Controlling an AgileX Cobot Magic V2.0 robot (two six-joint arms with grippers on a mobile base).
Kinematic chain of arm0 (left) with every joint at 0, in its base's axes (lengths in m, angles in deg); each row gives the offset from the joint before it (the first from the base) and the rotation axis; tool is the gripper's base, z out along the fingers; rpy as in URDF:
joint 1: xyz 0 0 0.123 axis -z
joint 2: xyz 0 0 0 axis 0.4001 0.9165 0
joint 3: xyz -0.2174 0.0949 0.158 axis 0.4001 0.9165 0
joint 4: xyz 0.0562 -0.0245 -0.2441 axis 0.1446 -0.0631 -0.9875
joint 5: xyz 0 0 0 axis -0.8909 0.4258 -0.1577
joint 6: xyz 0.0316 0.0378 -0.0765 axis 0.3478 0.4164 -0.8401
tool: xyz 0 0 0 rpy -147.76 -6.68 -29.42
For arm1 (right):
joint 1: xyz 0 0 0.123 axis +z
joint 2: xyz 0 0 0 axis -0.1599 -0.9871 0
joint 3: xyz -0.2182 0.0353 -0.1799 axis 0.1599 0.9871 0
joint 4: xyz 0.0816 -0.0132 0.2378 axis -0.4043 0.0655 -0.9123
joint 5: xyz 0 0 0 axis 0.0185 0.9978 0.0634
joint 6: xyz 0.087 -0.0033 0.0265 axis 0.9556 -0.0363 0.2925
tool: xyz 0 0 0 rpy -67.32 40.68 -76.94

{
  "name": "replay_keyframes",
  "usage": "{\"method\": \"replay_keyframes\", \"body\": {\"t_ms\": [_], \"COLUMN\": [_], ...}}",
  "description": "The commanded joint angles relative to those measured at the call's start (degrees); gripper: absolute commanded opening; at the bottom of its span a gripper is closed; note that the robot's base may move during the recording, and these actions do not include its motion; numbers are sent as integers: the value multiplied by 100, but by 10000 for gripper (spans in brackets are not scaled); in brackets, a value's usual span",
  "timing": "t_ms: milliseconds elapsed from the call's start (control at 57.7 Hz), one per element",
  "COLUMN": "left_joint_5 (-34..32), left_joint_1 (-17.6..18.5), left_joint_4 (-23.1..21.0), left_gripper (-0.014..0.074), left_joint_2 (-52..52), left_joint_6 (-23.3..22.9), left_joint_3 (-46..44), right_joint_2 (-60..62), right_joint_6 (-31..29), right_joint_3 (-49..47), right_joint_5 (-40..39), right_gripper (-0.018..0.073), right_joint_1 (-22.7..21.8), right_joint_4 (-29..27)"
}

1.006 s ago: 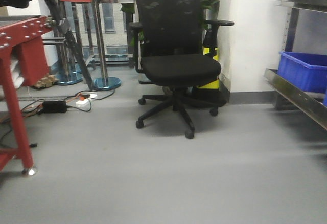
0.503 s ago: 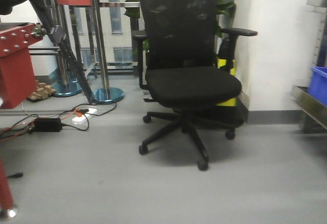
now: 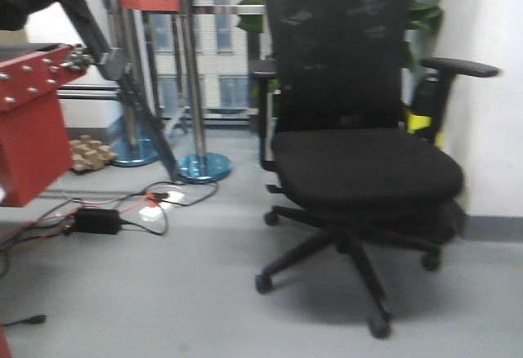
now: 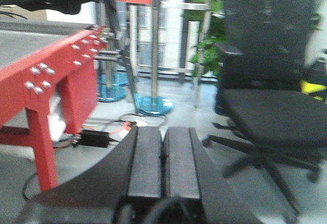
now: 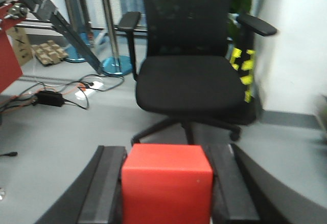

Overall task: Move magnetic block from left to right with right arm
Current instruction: 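Drive the base toward the black office chair, cube held in right gripper, then turn the base and drive to the second grey table near cardboard boxes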

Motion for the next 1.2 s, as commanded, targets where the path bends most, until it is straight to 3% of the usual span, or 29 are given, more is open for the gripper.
{"method": "replay_keyframes", "body": {"t_ms": [0,1179], "left_joint_5": [-479,-479], "left_joint_1": [1,1], "left_joint_4": [-27,-27], "left_gripper": [-126,-126], "left_joint_2": [-71,-71], "left_joint_6": [-34,-34], "left_joint_3": [50,50], "right_joint_2": [-70,-70], "right_joint_6": [-42,-42], "right_joint_3": [-179,-179], "right_joint_5": [-478,-478], "right_gripper": [224,224], "right_joint_1": [-25,-25], "right_joint_4": [112,112]}}
